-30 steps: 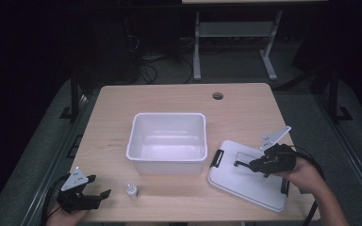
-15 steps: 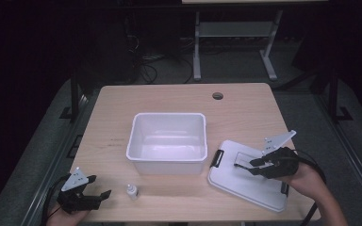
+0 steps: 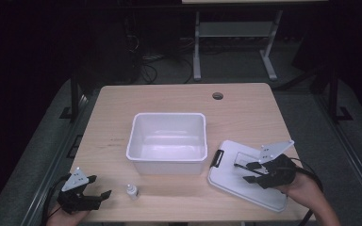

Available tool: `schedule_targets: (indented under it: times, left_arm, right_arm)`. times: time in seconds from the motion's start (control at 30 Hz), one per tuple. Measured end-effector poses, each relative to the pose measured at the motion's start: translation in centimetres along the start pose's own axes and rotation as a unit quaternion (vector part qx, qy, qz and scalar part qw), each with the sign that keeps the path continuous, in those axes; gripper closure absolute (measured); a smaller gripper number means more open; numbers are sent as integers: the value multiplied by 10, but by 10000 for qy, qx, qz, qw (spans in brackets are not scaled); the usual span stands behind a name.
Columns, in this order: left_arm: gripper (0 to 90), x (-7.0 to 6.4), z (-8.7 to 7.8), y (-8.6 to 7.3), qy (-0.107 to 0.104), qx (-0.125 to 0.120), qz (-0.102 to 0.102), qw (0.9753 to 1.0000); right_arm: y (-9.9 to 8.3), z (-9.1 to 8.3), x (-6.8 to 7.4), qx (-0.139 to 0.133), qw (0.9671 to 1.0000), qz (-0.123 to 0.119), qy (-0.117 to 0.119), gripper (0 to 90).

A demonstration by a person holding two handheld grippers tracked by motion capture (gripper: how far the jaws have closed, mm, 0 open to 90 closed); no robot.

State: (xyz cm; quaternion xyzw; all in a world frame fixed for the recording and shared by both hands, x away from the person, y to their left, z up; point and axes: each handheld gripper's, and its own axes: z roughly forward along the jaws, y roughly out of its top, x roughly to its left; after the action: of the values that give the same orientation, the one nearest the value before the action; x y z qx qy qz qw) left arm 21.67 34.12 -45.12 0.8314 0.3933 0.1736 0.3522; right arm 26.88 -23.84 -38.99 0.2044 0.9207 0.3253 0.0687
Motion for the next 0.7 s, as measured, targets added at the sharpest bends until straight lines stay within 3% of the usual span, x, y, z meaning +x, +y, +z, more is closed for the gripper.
schedule_targets:
  times: [0.3,0.7]
  left_arm:
    - [181,-3,-1,1,-42,-28,52,10000]
    - [181,-7,2,6,-97,12,139,9999]
  right_arm:
    - [-7,14,12,-112,9999,80,101,471]
    - [-7,27,27,-223,9997,69,22,408]
